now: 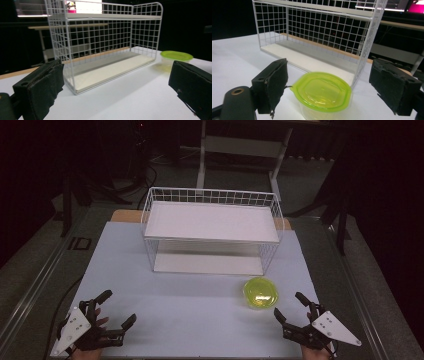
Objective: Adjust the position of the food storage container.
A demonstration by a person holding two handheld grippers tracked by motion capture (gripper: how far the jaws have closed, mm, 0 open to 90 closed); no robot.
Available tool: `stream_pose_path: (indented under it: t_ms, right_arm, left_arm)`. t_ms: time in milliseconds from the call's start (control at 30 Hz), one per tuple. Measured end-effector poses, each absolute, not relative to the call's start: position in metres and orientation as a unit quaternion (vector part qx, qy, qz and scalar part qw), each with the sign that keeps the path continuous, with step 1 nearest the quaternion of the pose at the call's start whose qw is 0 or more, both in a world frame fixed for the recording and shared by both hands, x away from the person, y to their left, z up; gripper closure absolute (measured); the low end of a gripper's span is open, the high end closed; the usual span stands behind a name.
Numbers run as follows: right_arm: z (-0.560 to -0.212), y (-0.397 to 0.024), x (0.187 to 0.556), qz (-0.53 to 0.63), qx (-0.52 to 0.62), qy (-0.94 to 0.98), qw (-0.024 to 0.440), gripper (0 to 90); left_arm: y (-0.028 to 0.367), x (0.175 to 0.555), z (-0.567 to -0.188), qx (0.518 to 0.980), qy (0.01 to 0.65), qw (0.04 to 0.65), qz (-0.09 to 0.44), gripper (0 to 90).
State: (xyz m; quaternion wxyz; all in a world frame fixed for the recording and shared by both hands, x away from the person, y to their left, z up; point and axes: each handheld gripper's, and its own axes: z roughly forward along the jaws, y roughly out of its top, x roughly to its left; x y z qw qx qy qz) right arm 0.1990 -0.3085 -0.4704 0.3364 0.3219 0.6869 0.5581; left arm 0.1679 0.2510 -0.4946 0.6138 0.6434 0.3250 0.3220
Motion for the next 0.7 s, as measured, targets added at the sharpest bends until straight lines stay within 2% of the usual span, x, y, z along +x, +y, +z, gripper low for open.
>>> stream_pose_path:
  t_ms: [167, 533, 667, 700]
  right_arm:
    - [-0.471, -0.312, 0.199, 0.573, 0.321, 0.684, 0.317, 13.1]
    - [-0.452, -0.307, 0.193, 0.569, 0.315, 0.69, 0.318, 12.0]
    - [-0.446, -0.306, 0.201, 0.584, 0.309, 0.693, 0.289, 12.0]
    - [-0.445, -0.305, 0.204, 0.579, 0.314, 0.693, 0.293, 12.5]
  left_arm:
    - [0.253, 0.167, -0.494, 0.642, 0.325, 0.612, 0.328, 0.3]
    - [0.249, 0.164, -0.492, 0.649, 0.31, 0.612, 0.33, 0.3]
    - [0.249, 0.165, -0.493, 0.648, 0.313, 0.61, 0.331, 0.3]
    - [0.248, 0.165, -0.493, 0.649, 0.313, 0.609, 0.333, 0.3]
